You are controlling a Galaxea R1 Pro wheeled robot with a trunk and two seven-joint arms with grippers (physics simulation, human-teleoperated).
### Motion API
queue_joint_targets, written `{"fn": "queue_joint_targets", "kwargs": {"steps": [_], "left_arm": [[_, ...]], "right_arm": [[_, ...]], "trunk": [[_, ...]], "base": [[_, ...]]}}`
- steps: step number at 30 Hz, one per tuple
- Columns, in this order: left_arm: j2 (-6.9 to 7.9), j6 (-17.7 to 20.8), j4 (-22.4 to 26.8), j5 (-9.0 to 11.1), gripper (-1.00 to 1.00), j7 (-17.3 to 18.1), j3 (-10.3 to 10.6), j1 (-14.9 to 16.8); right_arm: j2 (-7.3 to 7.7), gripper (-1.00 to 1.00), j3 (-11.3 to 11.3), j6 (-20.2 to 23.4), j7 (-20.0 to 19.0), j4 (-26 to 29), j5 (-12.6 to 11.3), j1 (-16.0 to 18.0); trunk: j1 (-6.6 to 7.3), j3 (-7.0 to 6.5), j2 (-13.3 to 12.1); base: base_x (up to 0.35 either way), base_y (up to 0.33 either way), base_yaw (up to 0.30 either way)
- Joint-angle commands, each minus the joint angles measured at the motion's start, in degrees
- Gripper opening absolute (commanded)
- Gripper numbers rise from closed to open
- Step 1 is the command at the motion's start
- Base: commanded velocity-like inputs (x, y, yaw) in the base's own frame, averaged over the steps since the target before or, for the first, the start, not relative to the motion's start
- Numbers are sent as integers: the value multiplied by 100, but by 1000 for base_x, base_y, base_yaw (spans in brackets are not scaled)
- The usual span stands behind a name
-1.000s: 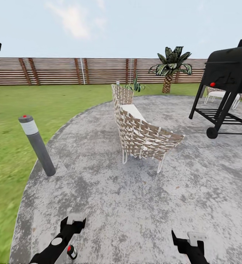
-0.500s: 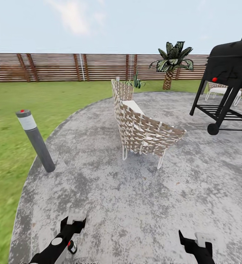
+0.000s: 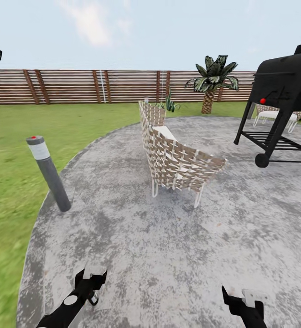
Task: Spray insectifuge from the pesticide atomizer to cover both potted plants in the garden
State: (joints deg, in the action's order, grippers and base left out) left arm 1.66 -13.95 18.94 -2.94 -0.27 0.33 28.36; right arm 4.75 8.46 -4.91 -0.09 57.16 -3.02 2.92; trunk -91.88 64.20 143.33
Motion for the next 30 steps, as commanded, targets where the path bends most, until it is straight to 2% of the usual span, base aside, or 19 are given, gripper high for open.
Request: {"fn": "queue_joint_targets", "kwargs": {"steps": [1,11,23,30], "left_arm": [[1,-20,-5,-31,100,-3,3,3],[1,-20,-5,-31,100,-7,3,3],[25,-59,-3,-31,100,-8,-27,-36],[71,-302,4,-9,100,-8,-52,-117]], "right_arm": [[0,100,-2,-19,0,-3,-32,2],[0,100,-2,-19,1,-3,-32,1],[-9,100,-11,-19,-1,-6,-32,0],[-9,100,-11,-19,1,-11,-32,1]], "trunk": [[3,4,0],[3,4,0],[3,4,0],[3,4,0]], "base": [[-318,0,0],[-263,-43,0],[-25,-3,0],[-137,97,0]]}}
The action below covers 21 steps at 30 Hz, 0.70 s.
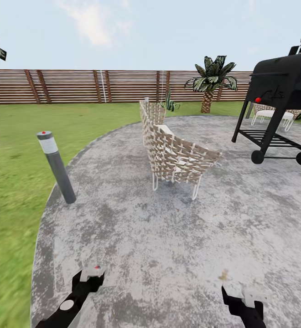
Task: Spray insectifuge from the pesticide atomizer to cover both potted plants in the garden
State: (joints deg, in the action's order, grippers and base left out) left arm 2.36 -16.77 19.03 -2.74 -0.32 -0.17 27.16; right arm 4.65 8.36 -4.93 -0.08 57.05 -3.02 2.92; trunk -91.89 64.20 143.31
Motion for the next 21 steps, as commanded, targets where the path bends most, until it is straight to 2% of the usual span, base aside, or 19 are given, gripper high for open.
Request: {"fn": "queue_joint_targets", "kwargs": {"steps": [1,9,21], "left_arm": [[0,-26,-5,-27,100,-3,-3,2],[-1,-36,-5,-40,100,-3,2,0],[9,-62,-12,-51,100,5,20,-5]], "right_arm": [[1,100,-1,-17,-1,0,-32,2],[1,100,-1,-17,-1,0,-32,1],[-6,100,-1,-17,-1,0,-32,3]], "trunk": [[4,4,2],[4,4,2],[4,14,2]], "base": [[-257,198,0],[-247,199,0],[-21,17,0]]}}
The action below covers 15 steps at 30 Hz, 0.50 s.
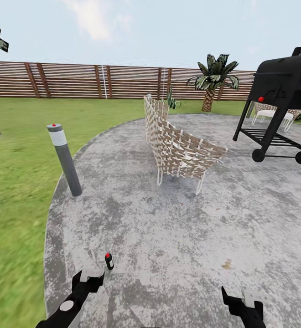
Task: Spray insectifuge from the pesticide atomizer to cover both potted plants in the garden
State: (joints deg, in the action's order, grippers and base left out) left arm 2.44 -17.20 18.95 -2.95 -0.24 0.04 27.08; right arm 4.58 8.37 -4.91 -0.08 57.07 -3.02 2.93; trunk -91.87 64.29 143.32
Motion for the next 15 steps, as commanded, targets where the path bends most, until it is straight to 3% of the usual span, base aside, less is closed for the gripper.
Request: {"fn": "queue_joint_targets", "kwargs": {"steps": [1,15], "left_arm": [[1,-20,-5,-31,100,-3,1,1],[-9,-44,83,-39,100,-3,22,74]], "right_arm": [[0,100,-2,-19,-1,-3,-32,2],[20,100,13,-11,-14,-19,-51,7]], "trunk": [[1,11,2],[-32,371,19]], "base": [[0,0,0],[0,0,0]]}}
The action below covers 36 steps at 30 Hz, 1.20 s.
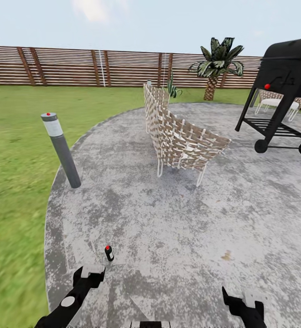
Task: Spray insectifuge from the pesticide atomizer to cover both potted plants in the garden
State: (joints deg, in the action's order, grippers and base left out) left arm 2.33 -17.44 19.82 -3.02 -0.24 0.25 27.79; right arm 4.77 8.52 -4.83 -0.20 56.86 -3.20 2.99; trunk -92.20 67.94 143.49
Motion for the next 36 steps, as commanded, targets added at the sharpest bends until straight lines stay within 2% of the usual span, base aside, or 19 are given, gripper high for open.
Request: {"fn": "queue_joint_targets", "kwargs": {"steps": [1,4,9,21,31,36], "left_arm": [[-3,-20,2,-30,100,-2,1,14],[-15,-26,8,-28,100,-2,8,15],[-21,-45,5,-28,100,-2,23,-6],[-18,-60,10,-23,100,-2,27,-23],[2,-73,13,-23,100,-2,11,-40],[7,-75,13,-23,100,-2,10,-45]], "right_arm": [[3,100,-1,-10,-6,170,-32,3],[6,100,0,84,-9,881,59,8],[7,100,8,435,-10,1271,118,9],[-1,100,-15,536,-16,1341,127,9],[-8,100,-17,536,-7,1328,135,8],[-10,100,-17,536,-7,1320,135,9]], "trunk": [[-1,27,3],[-9,94,7],[-22,205,14],[-53,471,30],[-53,471,30],[-53,471,30]], "base": [[0,0,0],[0,0,0],[0,0,0],[0,0,-3],[2,0,-248],[65,0,-61]]}}
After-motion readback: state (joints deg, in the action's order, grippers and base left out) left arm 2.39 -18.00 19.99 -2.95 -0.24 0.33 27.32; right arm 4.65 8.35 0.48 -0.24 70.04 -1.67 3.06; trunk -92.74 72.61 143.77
